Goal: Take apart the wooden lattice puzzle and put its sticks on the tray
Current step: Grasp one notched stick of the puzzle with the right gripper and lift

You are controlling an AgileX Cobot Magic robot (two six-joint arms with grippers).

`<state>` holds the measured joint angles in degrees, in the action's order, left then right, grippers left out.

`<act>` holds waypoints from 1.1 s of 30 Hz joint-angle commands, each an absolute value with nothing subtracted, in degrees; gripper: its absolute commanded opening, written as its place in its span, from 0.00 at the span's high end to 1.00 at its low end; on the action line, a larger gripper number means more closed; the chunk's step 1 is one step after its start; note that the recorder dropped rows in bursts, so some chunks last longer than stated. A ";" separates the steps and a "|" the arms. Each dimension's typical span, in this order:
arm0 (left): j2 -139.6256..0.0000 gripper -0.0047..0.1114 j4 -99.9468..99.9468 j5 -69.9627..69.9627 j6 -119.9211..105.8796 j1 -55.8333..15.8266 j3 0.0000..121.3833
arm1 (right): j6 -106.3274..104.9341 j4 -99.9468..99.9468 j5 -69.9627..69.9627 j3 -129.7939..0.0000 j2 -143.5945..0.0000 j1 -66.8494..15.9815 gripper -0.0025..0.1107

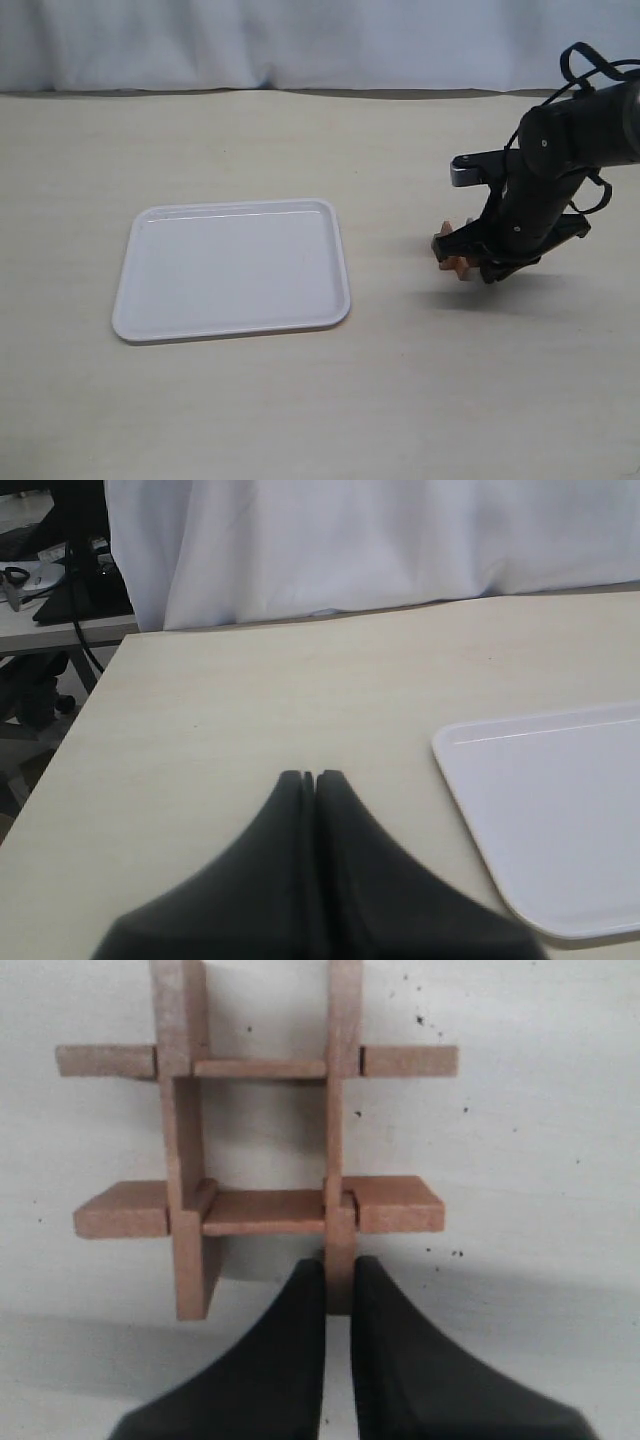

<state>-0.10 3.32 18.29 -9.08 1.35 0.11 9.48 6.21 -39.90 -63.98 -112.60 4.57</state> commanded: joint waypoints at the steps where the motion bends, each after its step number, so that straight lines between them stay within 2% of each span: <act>1: 0.00 0.96 3.53 17.70 -9.13 1.24 0.00 | 9.63 6.89 -40.97 -63.78 -112.41 4.66 0.94; 11: 0.00 0.96 3.53 17.70 -9.13 1.24 0.00 | 9.23 6.74 -43.81 -63.78 -110.94 1.86 0.94; 21: 0.00 0.96 3.53 17.70 -9.13 1.24 0.00 | 9.23 6.48 -45.10 -63.78 -100.54 1.86 0.94; 33: 0.00 0.96 3.53 17.70 -9.13 1.24 0.00 | 9.23 5.73 -43.68 -63.78 -100.17 1.86 0.94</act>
